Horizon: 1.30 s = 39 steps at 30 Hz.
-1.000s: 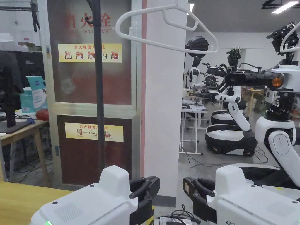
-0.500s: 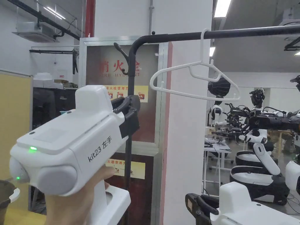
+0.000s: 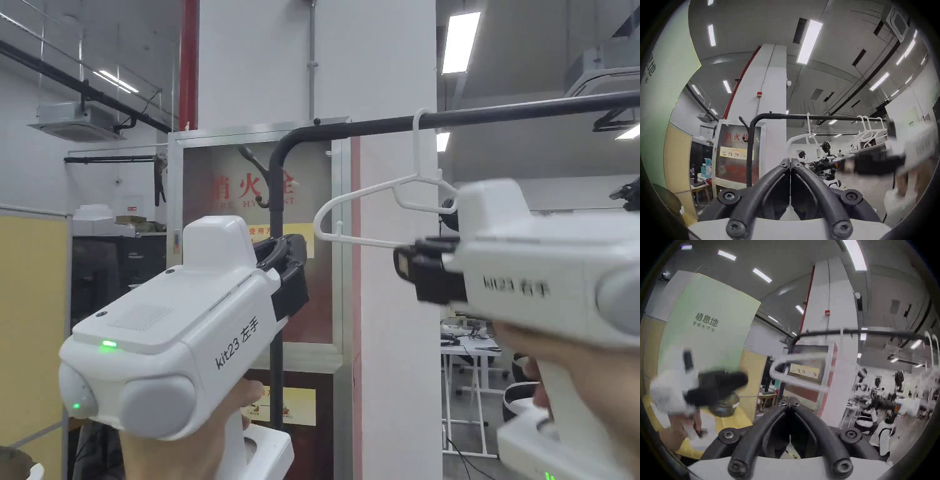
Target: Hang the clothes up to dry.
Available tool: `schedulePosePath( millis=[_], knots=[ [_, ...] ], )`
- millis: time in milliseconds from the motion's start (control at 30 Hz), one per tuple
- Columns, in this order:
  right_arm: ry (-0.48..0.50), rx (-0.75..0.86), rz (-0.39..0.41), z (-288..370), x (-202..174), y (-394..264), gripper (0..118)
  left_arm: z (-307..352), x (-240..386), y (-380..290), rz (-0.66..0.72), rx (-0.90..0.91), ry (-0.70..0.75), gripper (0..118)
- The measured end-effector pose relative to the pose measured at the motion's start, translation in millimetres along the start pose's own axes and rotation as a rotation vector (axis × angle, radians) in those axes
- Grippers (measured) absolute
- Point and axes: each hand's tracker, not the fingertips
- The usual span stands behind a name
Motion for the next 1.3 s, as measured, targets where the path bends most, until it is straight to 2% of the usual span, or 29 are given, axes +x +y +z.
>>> schedulePosePath(
  millis=[67, 133, 167, 200, 233, 267, 300, 333, 367, 400, 433, 467, 500, 533, 567, 667, 700, 733, 767, 833, 867, 900, 933, 967, 1000, 1033, 1200, 1267, 1300],
  knots=[
    [-0.023, -0.004, 0.007, -12.9, 15.8, 35.1, 0, 0.3, 3.6, -0.7, -0.026, 0.004, 0.006, 0],
    [-0.135, -0.008, 0.038, -32.6, 30.0, 70.1, 4, -0.1, 6.1, -0.4, -0.051, 0.002, 0.009, 0],
    [-0.167, -0.011, 0.014, -40.6, 37.6, 79.5, 24, 0.3, 6.8, 0.2, -0.048, 0.003, 0.010, 0],
    [-0.199, -0.027, -0.035, -51.9, 48.6, 89.8, 64, 1.4, 6.9, 0.6, -0.043, 0.002, 0.011, 0],
    [-0.229, -0.084, -0.083, -67.3, 56.7, 96.4, 118, 2.7, 7.3, 0.1, -0.031, 0.001, 0.012, 0],
    [-0.263, -0.155, -0.099, -82.0, 64.2, 100.2, 116, 3.5, 7.1, -0.8, -0.025, 0.002, 0.008, 0],
    [-0.440, 0.043, -0.012, -93.6, 49.4, 138.9, 118, 4.4, 7.4, -1.4, -0.021, 0.000, 0.003, 0],
    [-0.227, -0.279, -0.363, -119.8, 37.8, 124.7, 118, 5.7, 6.6, -2.4, -0.019, -0.004, 0.005, 0],
    [-0.282, -0.169, -0.263, -110.8, 63.6, 109.8, 118, 7.1, 6.3, -3.8, -0.016, -0.005, 0.005, 0],
    [-0.274, -0.222, -0.266, -117.7, 67.8, 106.3, 118, 8.8, 5.9, -5.2, -0.020, -0.008, 0.001, 0],
    [-0.281, -0.290, -0.302, -124.8, 68.1, 104.2, 118, 10.1, 6.0, -7.2, -0.027, -0.011, 0.000, 0],
    [-0.272, -0.268, -0.283, -130.1, 69.2, 106.3, 118, 10.9, 5.6, -8.8, -0.033, -0.017, 0.000, 0],
    [-0.282, -0.290, -0.321, -131.9, 81.6, 97.3, 118, 11.4, 5.3, -10.8, -0.039, -0.020, 0.006, 0],
    [-0.342, -0.366, -0.416, -129.1, 95.3, 82.6, 118, 12.4, 4.0, -12.7, -0.038, -0.021, 0.005, 0],
    [-0.339, -0.339, -0.394, -131.6, 99.9, 82.1, 118, 13.6, 3.0, -14.2, -0.037, -0.025, 0.003, 0],
    [-0.348, -0.395, -0.441, -146.3, 96.3, 81.3, 118, 18.2, 1.9, -20.7, -0.039, -0.037, 0.005, 0],
    [-0.291, -0.410, -0.428, -152.8, 96.8, 78.7, 118, 21.0, 3.1, -24.6, -0.051, -0.044, 0.009, 0],
    [-0.284, -0.431, -0.402, -156.3, 97.4, 77.2, 118, 22.8, 4.6, -27.4, -0.071, -0.046, 0.020, 0],
    [-0.313, -0.480, -0.337, -167.9, 87.9, 77.6, 118, 23.8, 4.8, -29.8, -0.070, -0.038, 0.034, 0],
    [-0.378, -0.517, -0.303, -180.1, 83.4, 74.8, 118, 22.6, 2.0, -30.6, -0.048, -0.049, 0.037, 0],
    [-0.410, -0.519, -0.265, -158.9, 91.8, 80.8, 118, 21.7, 1.3, -30.8, -0.034, -0.071, 0.035, 0],
    [-0.402, -0.457, -0.243, -157.4, 84.5, 82.0, 118, 21.2, 1.1, -31.3, -0.033, -0.073, 0.035, 0],
    [-0.395, -0.479, -0.229, -153.9, 89.7, 82.8, 118, 21.2, 1.5, -33.1, -0.038, -0.070, 0.035, 0],
    [-0.404, -0.536, -0.285, -147.0, 93.9, 78.9, 118, 21.3, 2.9, -35.6, -0.054, -0.063, 0.036, 0],
    [-0.408, -0.517, -0.264, -139.8, 99.7, 79.4, 117, 21.0, 4.4, -36.6, -0.084, -0.060, 0.047, 0],
    [-0.406, -0.502, -0.214, -150.9, 78.9, 80.5, 116, 21.0, 5.3, -37.3, -0.081, -0.070, 0.049, 0],
    [-0.365, -0.605, -0.270, -153.8, 94.9, 66.3, 114, 25.9, 6.3, -40.8, -0.045, -0.077, 0.018, 0],
    [-0.374, -0.589, -0.254, -143.3, 103.2, 65.7, 106, 26.7, 7.3, -42.4, -0.048, -0.081, 0.011, 0],
    [-0.369, -0.620, -0.227, -165.4, 101.7, 68.1, 100, 27.3, 7.5, -43.1, -0.048, -0.083, 0.008, 0]
  ],
)
